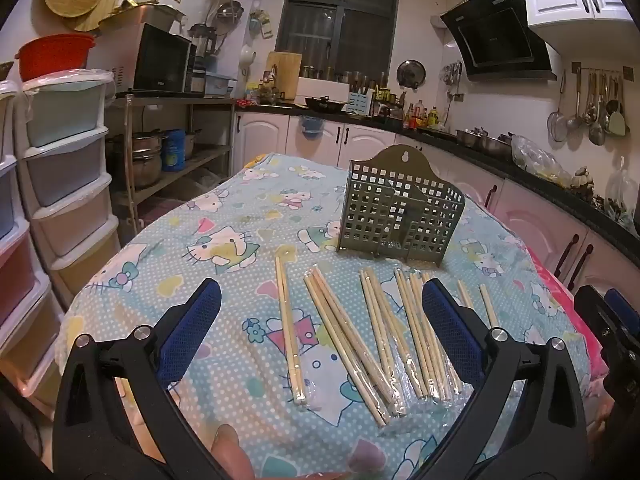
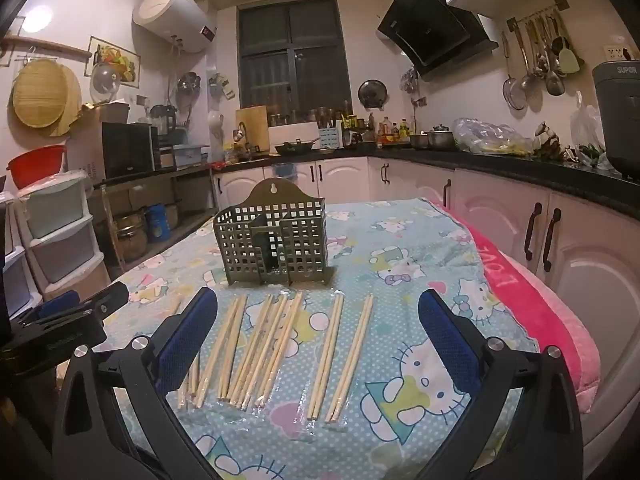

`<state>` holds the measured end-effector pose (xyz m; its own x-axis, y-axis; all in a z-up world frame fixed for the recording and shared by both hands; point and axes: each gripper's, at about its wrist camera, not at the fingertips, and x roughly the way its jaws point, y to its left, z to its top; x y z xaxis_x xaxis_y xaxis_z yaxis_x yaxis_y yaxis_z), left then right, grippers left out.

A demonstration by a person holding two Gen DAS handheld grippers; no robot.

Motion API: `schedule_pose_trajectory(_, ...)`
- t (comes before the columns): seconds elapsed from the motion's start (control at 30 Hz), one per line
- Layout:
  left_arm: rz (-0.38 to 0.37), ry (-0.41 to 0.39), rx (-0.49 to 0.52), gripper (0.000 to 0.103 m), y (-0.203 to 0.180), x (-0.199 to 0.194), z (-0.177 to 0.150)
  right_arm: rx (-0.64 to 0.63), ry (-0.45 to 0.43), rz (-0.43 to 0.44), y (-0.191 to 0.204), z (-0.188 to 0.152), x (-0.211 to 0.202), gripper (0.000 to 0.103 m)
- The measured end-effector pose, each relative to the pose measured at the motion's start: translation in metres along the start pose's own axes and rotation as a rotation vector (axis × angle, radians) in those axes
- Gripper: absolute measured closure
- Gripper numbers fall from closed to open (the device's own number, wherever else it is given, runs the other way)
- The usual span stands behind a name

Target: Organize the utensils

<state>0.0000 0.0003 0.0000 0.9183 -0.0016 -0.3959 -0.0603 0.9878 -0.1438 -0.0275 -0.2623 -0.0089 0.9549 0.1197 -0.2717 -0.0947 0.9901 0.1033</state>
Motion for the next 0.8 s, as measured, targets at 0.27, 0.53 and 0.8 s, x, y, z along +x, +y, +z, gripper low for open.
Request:
schedule_pose_trajectory(0.27,0.001,-0.006,0.001,0.011,0.0039,-0.0025,-0.0003,0.004,0.002,0.000,0.0000,0.0001,0.0000,0.005)
schedule_pose_trajectory(0.53,0.003,0.003,0.008,0.011,-0.0003,-0.0002,-0.0002,0.002,0.009,0.006,0.0054,0.0011,-0.0004,0.005)
schedule_pose_trajectory(0.8,0.003,0.001,0.001,0.011,0.0010,0.0020,-0.0034,0.006,0.015,0.011,0.0026,-0.0049,0.0077,0.005)
